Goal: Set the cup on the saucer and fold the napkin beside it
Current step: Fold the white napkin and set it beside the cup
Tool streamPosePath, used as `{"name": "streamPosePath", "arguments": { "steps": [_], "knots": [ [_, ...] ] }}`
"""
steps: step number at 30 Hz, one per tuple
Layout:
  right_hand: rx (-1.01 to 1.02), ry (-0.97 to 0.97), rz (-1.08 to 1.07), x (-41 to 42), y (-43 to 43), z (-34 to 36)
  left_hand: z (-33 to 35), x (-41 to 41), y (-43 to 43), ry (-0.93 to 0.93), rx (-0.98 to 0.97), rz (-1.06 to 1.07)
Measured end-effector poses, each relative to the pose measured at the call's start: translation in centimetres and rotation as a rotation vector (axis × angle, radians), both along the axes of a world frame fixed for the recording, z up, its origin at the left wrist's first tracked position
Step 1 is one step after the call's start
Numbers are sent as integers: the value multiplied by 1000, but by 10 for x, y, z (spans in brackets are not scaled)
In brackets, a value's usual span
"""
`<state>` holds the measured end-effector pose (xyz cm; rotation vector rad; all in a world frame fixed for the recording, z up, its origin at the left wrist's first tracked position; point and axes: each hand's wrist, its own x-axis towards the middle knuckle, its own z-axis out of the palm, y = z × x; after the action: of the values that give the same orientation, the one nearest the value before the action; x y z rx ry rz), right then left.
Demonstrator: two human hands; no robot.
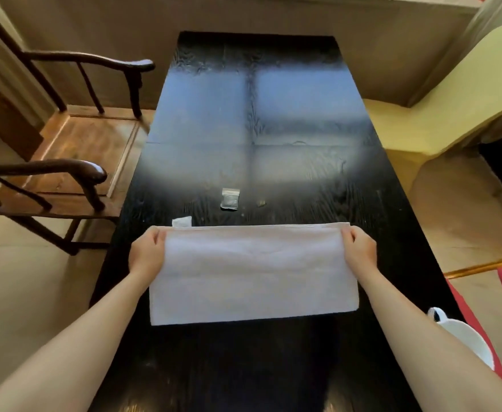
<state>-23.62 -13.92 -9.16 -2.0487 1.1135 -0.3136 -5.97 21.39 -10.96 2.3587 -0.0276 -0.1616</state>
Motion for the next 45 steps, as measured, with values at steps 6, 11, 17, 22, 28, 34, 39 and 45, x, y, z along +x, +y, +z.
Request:
{"name": "streamPosePath", "arguments": {
  "steps": [6,11,17,22,28,34,39,45],
  "knots": [
    [-129,138,-57,27,-6,-45,-44,24,-13,-31,119,-62],
    [-260,253,-37,34,-7,-66,-68,24,-13,-68,213,-59],
    [-373,234,-36,40,-6,-78,-75,21,-18,-149,267,8],
    [-497,196,-35,39,-3,-88,-78,15,-24,-218,354,64],
    [-560,44,-69,36,-4,-97,-84,14,-28,-315,411,97],
    [-540,50,-59,37,-8,-97,-87,13,-29,-377,442,98],
    [-566,72,-37,42,-14,-99,-88,12,-29,-427,462,66],
    [-635,66,15,49,-20,-99,-91,12,-27,-456,442,62]
  ]
}}
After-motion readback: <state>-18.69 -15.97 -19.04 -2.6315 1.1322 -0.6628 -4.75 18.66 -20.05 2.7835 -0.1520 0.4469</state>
